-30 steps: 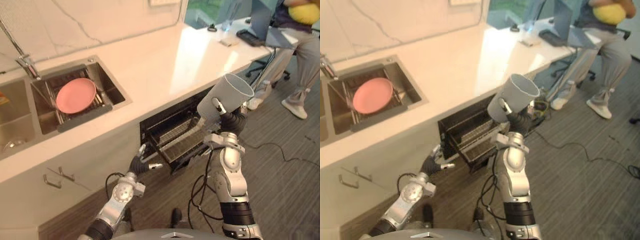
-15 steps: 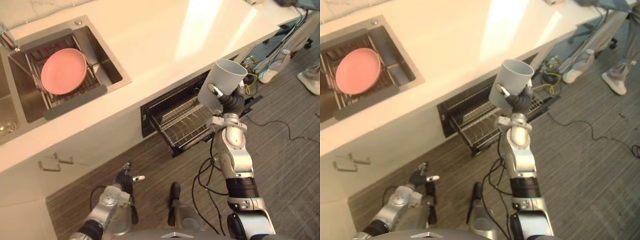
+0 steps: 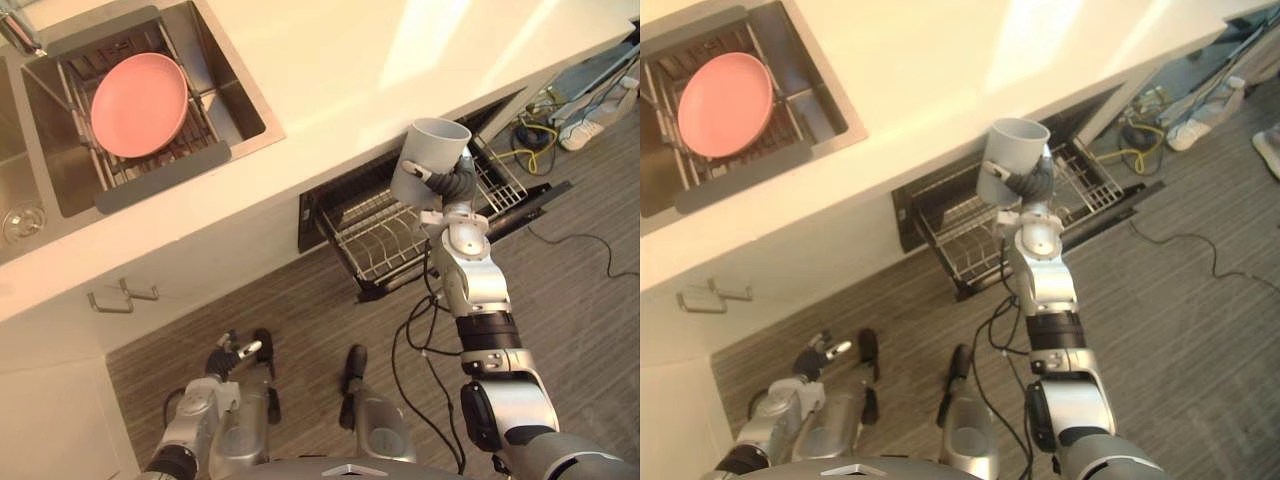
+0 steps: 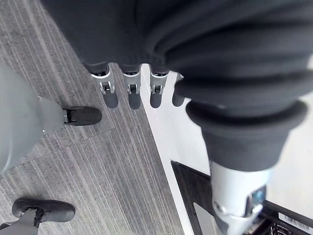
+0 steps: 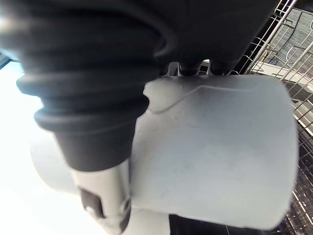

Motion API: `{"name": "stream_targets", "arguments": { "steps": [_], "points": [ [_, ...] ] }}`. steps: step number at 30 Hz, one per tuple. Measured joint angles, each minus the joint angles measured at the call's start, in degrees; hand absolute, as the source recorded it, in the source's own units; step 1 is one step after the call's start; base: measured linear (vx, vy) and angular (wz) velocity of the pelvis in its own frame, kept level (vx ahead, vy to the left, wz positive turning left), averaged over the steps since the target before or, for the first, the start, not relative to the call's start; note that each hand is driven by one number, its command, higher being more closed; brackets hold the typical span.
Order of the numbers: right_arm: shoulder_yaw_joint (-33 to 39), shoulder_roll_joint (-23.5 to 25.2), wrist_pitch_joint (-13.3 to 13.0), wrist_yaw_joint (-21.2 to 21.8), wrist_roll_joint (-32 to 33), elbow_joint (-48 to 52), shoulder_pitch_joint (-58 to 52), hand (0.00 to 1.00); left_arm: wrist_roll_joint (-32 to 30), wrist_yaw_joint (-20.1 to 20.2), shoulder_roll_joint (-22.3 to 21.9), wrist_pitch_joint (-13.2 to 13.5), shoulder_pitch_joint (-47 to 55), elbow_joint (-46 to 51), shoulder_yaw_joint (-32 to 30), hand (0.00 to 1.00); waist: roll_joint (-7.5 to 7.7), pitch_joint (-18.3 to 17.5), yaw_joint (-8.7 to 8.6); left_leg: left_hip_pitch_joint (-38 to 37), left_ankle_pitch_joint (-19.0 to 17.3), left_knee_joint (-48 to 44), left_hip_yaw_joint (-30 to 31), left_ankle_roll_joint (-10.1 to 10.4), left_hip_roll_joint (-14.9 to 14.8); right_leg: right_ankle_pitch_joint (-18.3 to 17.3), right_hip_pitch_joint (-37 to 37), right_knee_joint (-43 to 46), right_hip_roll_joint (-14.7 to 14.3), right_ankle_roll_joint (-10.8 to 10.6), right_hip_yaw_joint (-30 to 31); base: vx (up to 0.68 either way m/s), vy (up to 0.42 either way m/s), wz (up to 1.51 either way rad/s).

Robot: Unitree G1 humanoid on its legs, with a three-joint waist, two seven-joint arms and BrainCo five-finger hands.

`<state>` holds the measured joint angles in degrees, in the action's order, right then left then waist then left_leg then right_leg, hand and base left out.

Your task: Walk over to the sink, pick up the cup, carry it to the dishwasher, place the cup inside the dishwasher, then close the dishwasher door

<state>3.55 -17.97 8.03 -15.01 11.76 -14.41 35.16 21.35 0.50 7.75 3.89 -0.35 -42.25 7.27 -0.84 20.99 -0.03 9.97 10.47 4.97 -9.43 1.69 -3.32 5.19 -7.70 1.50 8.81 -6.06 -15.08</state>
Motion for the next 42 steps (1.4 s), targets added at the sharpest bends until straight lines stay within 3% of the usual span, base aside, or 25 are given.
{"name": "stream_targets", "arguments": {
  "steps": [5, 10, 16, 22, 30, 39, 42],
  "points": [
    [-0.7, -5.1, 4.0, -0.1, -0.1, -9.9, 4.8, 1.00, 1.7, 0.2, -0.2, -0.5, -0.1, 0.1, -0.6, 0.00, -1.64, 1.3, 0.41, 0.0, 0.4, 0.0, 0.2, 0.3, -0.2, -0.7, -0.5, 1.2, 0.0, 0.6, -0.2, -0.04, -0.016, 0.02],
    [-1.1, -5.3, 6.8, -0.3, -0.1, -16.3, 5.4, 1.00, 3.5, 0.2, -1.0, -0.8, 0.0, 0.4, -1.0, 0.00, -2.83, 2.1, 1.04, 1.2, 0.7, 0.0, 0.6, 0.4, -0.2, -0.8, -1.6, 1.7, 0.2, 0.6, -1.0, 0.00, -0.020, 0.04],
    [-1.1, -6.3, 7.3, -0.6, 0.2, -20.2, 8.4, 1.00, 4.9, 0.4, -1.1, -0.9, 0.0, 1.2, -1.0, 0.00, -2.93, 2.1, 1.31, 1.5, 1.4, -0.3, 0.4, -0.3, 0.0, -1.4, -2.5, 3.6, 0.7, 0.1, -1.2, 0.04, 0.003, 0.03],
    [-1.1, -7.8, 7.4, -0.7, 0.2, -23.1, 11.3, 1.00, 5.6, 0.7, -1.1, -0.9, 0.0, 1.3, -0.9, 0.00, -4.59, 3.1, 1.59, 1.1, 1.1, -0.3, 0.3, 0.0, 0.1, -3.0, -3.6, 6.7, 1.3, 0.2, -0.9, -0.02, -0.006, 0.00],
    [-2.0, -10.1, 8.5, 0.2, -1.0, -27.1, 11.8, 1.00, 6.1, 1.0, -1.1, -1.1, 0.0, 1.3, -0.8, 0.00, -5.48, 3.7, 1.88, 1.2, 1.1, 0.0, 0.2, 0.0, 0.3, -4.0, -4.5, 8.2, 1.7, 0.6, -0.5, -0.01, -0.006, -0.02],
    [-5.3, -14.1, 9.6, 5.0, -5.5, -34.8, 19.1, 1.00, 7.9, 1.2, -1.1, -1.6, 0.1, 3.1, 1.0, 0.00, -7.89, 5.0, 2.58, 2.4, 1.9, -0.3, 1.6, -0.3, 0.9, -5.6, -6.5, 12.0, 2.9, 0.1, -1.6, 0.01, -0.003, 0.08],
    [-5.6, -14.2, 9.7, 6.5, -5.9, -37.4, 19.5, 1.00, 8.9, 1.2, -1.0, -1.6, 0.1, 3.1, 1.8, 0.00, -7.96, 5.0, 3.33, 2.5, 1.9, -0.3, 1.9, -0.2, 1.1, -6.7, -7.1, 13.6, 3.3, 0.1, -1.7, 0.00, -0.013, 0.08]
  ]
}}
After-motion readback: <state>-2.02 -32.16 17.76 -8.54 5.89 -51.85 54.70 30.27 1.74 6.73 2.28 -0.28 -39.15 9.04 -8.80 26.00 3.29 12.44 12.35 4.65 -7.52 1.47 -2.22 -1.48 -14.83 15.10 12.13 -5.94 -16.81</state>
